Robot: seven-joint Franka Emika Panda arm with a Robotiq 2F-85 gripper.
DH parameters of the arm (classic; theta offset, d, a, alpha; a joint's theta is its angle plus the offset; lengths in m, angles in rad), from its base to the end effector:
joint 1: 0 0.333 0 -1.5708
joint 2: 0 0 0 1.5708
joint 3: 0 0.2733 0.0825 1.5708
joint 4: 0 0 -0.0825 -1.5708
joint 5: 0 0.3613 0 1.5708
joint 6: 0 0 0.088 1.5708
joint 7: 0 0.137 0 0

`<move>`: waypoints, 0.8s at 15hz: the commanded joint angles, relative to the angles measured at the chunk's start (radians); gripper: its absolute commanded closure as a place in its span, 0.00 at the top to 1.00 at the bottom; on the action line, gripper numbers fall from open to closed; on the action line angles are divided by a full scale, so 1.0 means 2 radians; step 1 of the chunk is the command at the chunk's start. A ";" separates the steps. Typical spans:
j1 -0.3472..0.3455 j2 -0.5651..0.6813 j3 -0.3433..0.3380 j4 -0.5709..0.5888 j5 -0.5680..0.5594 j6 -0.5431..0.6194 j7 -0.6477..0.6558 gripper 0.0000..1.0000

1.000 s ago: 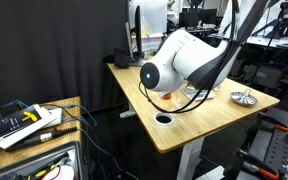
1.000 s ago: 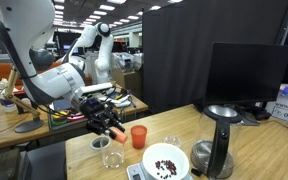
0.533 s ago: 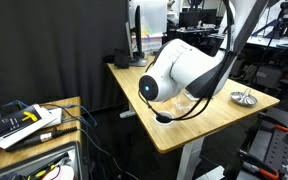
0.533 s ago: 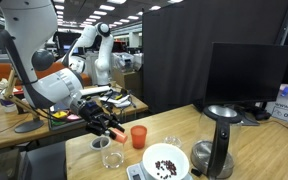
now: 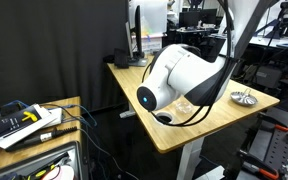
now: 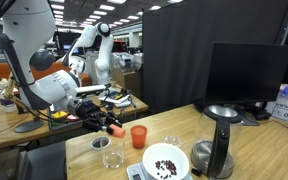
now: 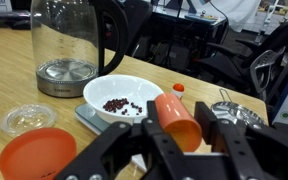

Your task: Pour the things in the small orange cup into the glass bowl

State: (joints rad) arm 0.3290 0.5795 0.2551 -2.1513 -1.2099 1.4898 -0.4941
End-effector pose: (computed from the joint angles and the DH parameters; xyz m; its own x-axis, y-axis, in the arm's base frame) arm 0.4190 0.1299 0.1174 -0.1779 0.1694 -0.9694 0.9693 0.2002 -0.1429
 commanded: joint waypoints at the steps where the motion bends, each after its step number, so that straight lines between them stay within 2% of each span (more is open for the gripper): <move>1: -0.002 0.015 0.006 0.011 -0.009 -0.034 -0.002 0.17; 12: 0.002 0.027 0.010 0.023 -0.015 -0.060 -0.006 0.17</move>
State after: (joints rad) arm 0.3364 0.6168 0.2602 -2.1211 -1.2126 1.4179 -0.4942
